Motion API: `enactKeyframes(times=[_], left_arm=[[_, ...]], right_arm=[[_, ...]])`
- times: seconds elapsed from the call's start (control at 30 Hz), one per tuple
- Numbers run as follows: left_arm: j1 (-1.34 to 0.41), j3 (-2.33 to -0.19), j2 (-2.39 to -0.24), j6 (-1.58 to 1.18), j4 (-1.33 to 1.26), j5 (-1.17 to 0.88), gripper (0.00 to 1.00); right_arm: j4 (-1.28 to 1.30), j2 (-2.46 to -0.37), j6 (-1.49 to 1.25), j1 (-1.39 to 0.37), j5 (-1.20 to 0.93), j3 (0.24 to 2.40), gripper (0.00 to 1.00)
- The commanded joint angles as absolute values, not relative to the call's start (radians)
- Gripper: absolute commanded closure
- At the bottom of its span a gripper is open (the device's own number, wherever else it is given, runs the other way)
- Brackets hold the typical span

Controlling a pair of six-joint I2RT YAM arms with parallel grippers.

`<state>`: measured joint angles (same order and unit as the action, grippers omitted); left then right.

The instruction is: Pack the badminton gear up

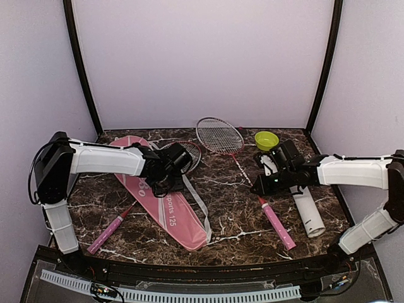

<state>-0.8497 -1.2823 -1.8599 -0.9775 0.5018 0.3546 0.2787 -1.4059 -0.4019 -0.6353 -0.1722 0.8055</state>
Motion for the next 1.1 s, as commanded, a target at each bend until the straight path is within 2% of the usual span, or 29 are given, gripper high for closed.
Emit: enactKeyframes(times=[0.0,0.17,0.3,0.37,0.63,0.67,0.83,1.07], left_arm=[[-0.831,-1.305,-1.88,-0.987,0.546,0.366,0.5],[-0.814,-1.296,-1.897,-0.968,0.531,0.368,0.5],[-0.806,-1.298,-1.91,-0.931,0.497,0.351,0.54],[-0.799,-1.296,-1.92,-0.911,0.493,0.332,0.6],[-0.796,-1.282,-1.925,-0.863,0.52,0.305,0.98],[-0.797,-1.286,-1.924,-0.841,0.523,0.297,1.0],[-0.846,-1.269,-1.879,-0.692,0.515,0.337,1.0],[-0.934,-1.12,-1.708,-0.359,0.344,0.297,1.0]], right_arm=[[0.21,-1.436,-0.408,-0.643,-0.206,0.818,1.0],[0.212,-1.442,-0.405,-0.644,-0.207,0.823,1.0],[0.214,-1.442,-0.405,-0.644,-0.207,0.823,1.0],[0.215,-1.438,-0.405,-0.644,-0.209,0.82,1.0],[0.247,-1.415,-0.394,-0.644,-0.207,0.827,1.0],[0.26,-1.413,-0.391,-0.643,-0.207,0.836,1.0],[0.323,-1.392,-0.368,-0.644,-0.217,0.882,1.0],[0.381,-1.322,-0.399,-0.67,-0.2,0.901,1.0]])
